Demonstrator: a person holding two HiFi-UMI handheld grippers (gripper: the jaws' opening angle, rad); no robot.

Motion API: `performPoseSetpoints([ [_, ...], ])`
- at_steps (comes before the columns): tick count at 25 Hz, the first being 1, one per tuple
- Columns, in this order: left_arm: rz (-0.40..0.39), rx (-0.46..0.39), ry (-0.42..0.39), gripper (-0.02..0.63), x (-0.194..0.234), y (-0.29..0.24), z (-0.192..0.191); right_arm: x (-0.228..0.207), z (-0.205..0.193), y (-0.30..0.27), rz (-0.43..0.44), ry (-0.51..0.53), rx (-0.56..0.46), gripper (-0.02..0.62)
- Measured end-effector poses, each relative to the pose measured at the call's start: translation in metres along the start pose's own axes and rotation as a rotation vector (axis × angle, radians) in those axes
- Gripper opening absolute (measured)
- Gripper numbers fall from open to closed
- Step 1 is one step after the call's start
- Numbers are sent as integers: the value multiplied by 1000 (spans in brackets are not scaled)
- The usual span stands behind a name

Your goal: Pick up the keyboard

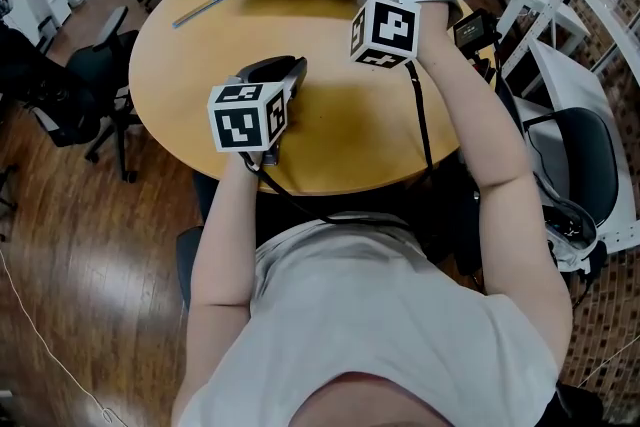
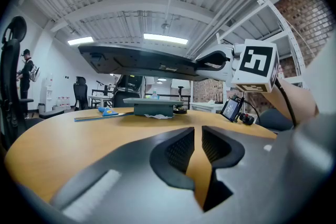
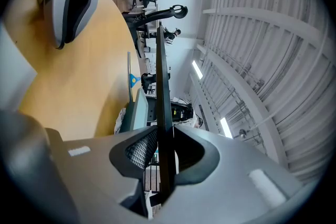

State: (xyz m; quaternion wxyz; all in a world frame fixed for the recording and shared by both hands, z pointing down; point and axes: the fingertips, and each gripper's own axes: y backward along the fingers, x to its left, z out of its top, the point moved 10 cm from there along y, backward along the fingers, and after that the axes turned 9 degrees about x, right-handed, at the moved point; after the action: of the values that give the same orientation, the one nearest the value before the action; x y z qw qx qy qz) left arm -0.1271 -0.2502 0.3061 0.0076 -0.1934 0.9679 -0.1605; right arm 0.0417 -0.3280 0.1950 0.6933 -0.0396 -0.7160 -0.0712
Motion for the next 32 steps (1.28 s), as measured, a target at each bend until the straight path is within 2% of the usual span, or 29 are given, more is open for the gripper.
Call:
performPoseSetpoints([
  [32, 0, 1, 0, 374, -1, -1, 0, 119, 4, -3, 224, 62, -36, 94],
])
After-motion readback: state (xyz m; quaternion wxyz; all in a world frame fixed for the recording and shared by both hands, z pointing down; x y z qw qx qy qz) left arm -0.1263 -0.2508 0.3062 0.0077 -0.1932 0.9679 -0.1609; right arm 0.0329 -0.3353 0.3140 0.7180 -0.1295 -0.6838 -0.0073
